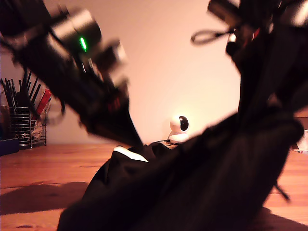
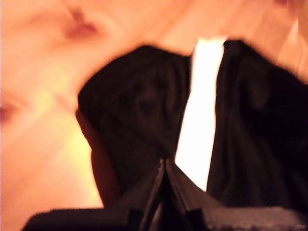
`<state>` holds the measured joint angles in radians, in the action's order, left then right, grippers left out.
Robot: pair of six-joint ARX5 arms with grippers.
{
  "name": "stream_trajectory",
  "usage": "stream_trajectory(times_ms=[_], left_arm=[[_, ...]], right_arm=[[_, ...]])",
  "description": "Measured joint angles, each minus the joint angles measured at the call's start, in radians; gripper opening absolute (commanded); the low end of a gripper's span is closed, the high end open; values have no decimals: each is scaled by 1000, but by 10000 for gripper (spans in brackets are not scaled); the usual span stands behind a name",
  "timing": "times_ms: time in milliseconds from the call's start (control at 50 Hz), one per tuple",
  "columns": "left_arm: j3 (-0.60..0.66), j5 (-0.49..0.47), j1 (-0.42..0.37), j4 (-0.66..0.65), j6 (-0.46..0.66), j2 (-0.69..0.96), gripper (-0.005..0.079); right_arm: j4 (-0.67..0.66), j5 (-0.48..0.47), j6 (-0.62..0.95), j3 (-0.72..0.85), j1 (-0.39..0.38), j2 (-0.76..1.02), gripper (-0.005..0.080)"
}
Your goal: Fold the shorts in front of you. After folding it, place it to the right side.
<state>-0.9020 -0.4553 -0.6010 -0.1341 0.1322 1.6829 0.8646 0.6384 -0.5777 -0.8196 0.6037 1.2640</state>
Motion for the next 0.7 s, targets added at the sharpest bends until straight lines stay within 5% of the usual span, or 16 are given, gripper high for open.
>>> stream_trajectory(times_ms=[380,700], left_arm=[[0,-9,-63,-11,2,95,-21],[-3,-69,-60,-91,39,95,-21]], right_arm=[[-41,103,-103,-27,-6,-17,-12],[-138,78,-124,-121,-153,-24,-12]])
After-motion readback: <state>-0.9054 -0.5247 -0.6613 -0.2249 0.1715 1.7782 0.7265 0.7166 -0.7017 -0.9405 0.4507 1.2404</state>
